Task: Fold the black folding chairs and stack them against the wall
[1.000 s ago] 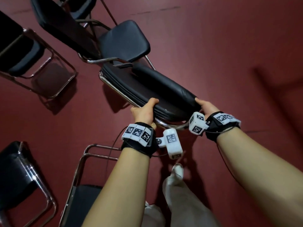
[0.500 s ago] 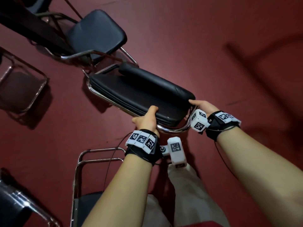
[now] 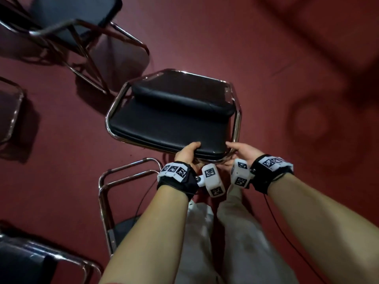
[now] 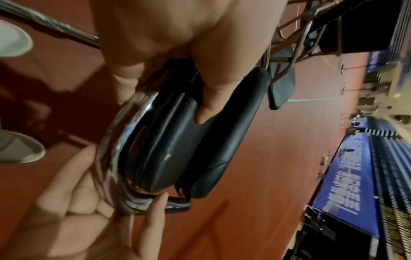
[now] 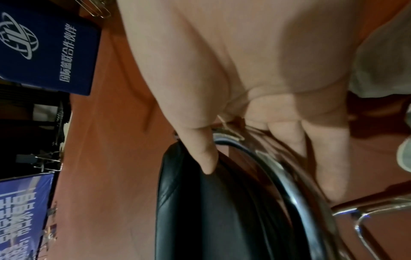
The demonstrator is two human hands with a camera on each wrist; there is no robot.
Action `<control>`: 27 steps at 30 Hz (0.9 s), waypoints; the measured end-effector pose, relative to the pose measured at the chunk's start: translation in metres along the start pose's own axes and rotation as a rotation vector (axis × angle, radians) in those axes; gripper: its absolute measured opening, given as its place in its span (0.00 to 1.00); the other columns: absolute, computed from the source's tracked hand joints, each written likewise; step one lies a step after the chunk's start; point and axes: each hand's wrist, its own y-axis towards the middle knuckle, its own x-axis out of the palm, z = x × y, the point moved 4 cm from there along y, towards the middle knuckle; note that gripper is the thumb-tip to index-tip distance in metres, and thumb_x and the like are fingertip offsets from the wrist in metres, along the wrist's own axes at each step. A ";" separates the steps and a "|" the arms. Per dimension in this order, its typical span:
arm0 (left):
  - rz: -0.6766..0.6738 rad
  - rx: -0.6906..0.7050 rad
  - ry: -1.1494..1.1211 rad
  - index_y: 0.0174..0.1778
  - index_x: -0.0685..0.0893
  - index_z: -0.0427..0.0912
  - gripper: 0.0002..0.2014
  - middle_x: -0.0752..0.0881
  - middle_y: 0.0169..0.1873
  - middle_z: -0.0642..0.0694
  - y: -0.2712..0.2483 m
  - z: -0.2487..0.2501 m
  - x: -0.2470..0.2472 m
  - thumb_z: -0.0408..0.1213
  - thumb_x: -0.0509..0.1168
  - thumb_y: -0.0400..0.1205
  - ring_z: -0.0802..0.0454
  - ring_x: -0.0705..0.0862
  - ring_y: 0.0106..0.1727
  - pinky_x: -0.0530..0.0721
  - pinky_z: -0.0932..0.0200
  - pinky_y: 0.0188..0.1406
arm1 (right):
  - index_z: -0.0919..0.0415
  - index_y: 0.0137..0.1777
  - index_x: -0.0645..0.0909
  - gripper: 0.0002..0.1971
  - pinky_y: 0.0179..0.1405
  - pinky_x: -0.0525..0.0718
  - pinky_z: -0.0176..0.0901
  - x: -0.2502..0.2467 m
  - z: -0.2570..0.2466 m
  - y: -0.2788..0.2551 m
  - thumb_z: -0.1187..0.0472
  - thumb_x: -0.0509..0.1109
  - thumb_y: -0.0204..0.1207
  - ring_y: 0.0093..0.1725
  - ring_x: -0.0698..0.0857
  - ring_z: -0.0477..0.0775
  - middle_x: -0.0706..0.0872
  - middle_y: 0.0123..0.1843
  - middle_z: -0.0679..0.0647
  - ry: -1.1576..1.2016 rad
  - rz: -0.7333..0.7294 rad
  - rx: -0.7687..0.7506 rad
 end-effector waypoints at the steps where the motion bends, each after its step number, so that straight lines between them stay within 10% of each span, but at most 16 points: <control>1: -0.005 -0.038 0.028 0.70 0.82 0.32 0.25 0.90 0.54 0.31 0.006 -0.017 0.001 0.33 0.75 0.77 0.35 0.91 0.43 0.89 0.45 0.30 | 0.71 0.51 0.81 0.20 0.39 0.91 0.55 -0.008 0.012 0.007 0.51 0.64 0.84 0.34 0.91 0.62 0.90 0.37 0.65 0.028 0.002 0.007; 7: -0.115 -0.155 0.052 0.60 0.85 0.33 0.15 0.91 0.39 0.35 0.035 -0.100 0.023 0.38 0.72 0.81 0.40 0.91 0.30 0.89 0.49 0.26 | 0.69 0.68 0.82 0.28 0.59 0.87 0.56 -0.067 0.064 0.047 0.45 0.71 0.79 0.63 0.87 0.65 0.87 0.64 0.66 0.191 -0.039 -0.023; 11: -0.093 -0.226 0.054 0.70 0.83 0.41 0.49 0.90 0.57 0.32 0.117 -0.186 0.029 0.51 0.89 0.52 0.28 0.90 0.54 0.85 0.28 0.58 | 0.67 0.52 0.88 0.16 0.35 0.91 0.46 -0.110 0.080 0.079 0.53 0.65 0.84 0.40 0.92 0.58 0.91 0.48 0.63 0.216 -0.052 -0.087; 14: -0.084 -0.282 0.051 0.75 0.78 0.43 0.59 0.88 0.61 0.31 0.175 -0.243 0.035 0.53 0.91 0.46 0.26 0.89 0.55 0.83 0.25 0.58 | 0.68 0.52 0.89 0.16 0.33 0.91 0.45 -0.145 0.098 0.107 0.57 0.63 0.86 0.37 0.91 0.56 0.91 0.46 0.62 0.211 -0.019 -0.092; 16: -0.049 -0.298 0.013 0.76 0.76 0.42 0.59 0.88 0.60 0.30 0.169 -0.261 0.045 0.57 0.90 0.49 0.27 0.90 0.54 0.85 0.26 0.56 | 0.67 0.65 0.83 0.17 0.37 0.91 0.47 -0.167 0.115 0.129 0.56 0.65 0.84 0.42 0.91 0.58 0.90 0.50 0.62 0.210 -0.007 -0.067; 22: -0.133 -0.288 -0.163 0.58 0.87 0.34 0.37 0.92 0.46 0.33 0.197 -0.311 0.057 0.69 0.69 0.75 0.38 0.93 0.44 0.86 0.40 0.55 | 0.66 0.61 0.82 0.12 0.24 0.86 0.42 -0.212 0.154 0.208 0.59 0.64 0.85 0.31 0.91 0.56 0.91 0.40 0.61 0.215 0.017 -0.040; 27: -0.099 -0.336 -0.160 0.77 0.78 0.36 0.48 0.83 0.70 0.32 0.272 -0.359 0.044 0.63 0.81 0.67 0.34 0.82 0.72 0.75 0.37 0.77 | 0.67 0.73 0.76 0.19 0.27 0.88 0.49 -0.236 0.188 0.281 0.63 0.66 0.84 0.33 0.91 0.56 0.87 0.51 0.62 0.187 0.104 -0.041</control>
